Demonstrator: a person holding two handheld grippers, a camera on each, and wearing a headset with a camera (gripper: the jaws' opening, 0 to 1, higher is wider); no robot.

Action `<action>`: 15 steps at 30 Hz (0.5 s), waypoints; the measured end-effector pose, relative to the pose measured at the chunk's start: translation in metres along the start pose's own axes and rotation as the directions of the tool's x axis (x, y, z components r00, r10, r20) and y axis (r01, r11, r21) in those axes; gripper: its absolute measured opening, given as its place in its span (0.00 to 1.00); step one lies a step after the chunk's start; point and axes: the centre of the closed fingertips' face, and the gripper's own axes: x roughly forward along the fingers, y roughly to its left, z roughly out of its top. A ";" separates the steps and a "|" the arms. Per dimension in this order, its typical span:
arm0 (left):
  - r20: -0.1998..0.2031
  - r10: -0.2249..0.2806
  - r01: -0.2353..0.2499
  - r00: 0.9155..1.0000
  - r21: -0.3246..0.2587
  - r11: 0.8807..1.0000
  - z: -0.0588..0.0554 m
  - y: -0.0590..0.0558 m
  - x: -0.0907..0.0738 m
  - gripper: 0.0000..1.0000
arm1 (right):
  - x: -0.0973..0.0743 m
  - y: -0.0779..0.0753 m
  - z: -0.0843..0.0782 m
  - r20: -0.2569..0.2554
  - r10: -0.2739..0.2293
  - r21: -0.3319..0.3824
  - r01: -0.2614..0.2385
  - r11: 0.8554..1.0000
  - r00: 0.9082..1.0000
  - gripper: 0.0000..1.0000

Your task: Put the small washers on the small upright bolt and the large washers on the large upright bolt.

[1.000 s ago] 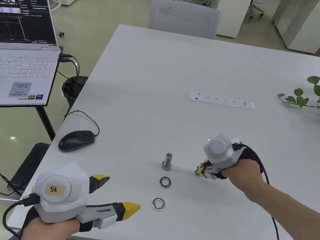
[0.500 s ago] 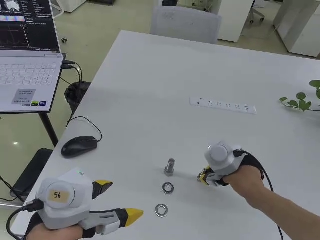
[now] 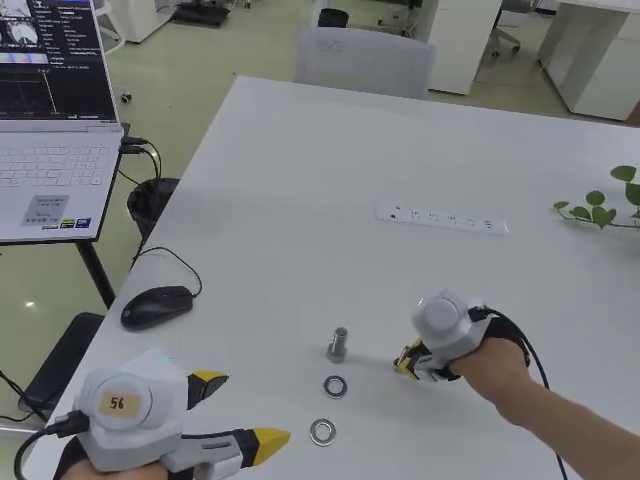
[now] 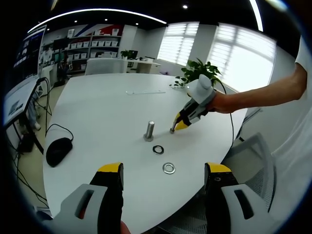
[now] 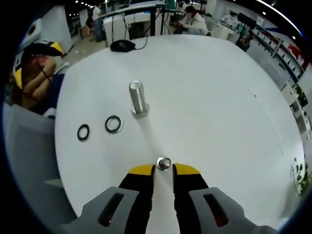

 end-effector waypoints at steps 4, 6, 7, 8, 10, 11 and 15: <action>0.002 0.001 -0.001 1.000 0.003 1.000 0.000 0.000 0.000 0.67 | -0.012 -0.002 0.003 0.028 -0.016 -0.005 0.016 1.000 0.999 0.17; 0.005 0.001 -0.001 1.000 0.003 1.000 0.001 -0.001 0.000 0.67 | -0.019 -0.003 0.006 0.051 -0.024 -0.011 0.024 1.000 0.998 0.18; 0.004 0.001 -0.001 1.000 0.004 1.000 0.001 -0.001 0.000 0.67 | -0.023 -0.004 0.008 0.068 -0.024 -0.020 0.025 0.999 0.997 0.18; 0.004 0.001 -0.001 1.000 0.005 1.000 0.001 -0.001 0.000 0.67 | -0.025 -0.004 0.009 0.079 -0.026 -0.025 0.028 0.999 0.997 0.18; 0.002 0.000 0.000 1.000 0.006 1.000 0.000 -0.002 -0.001 0.67 | -0.032 -0.002 0.010 0.096 -0.029 -0.041 0.033 0.999 0.995 0.19; 0.000 -0.001 0.001 1.000 0.009 1.000 0.000 -0.002 -0.001 0.67 | -0.035 0.000 0.011 0.104 -0.029 -0.048 0.034 0.998 0.994 0.19; 0.001 -0.002 0.002 1.000 0.009 1.000 0.000 -0.002 -0.001 0.67 | -0.042 0.006 0.011 0.121 -0.029 -0.065 0.037 0.997 0.992 0.19</action>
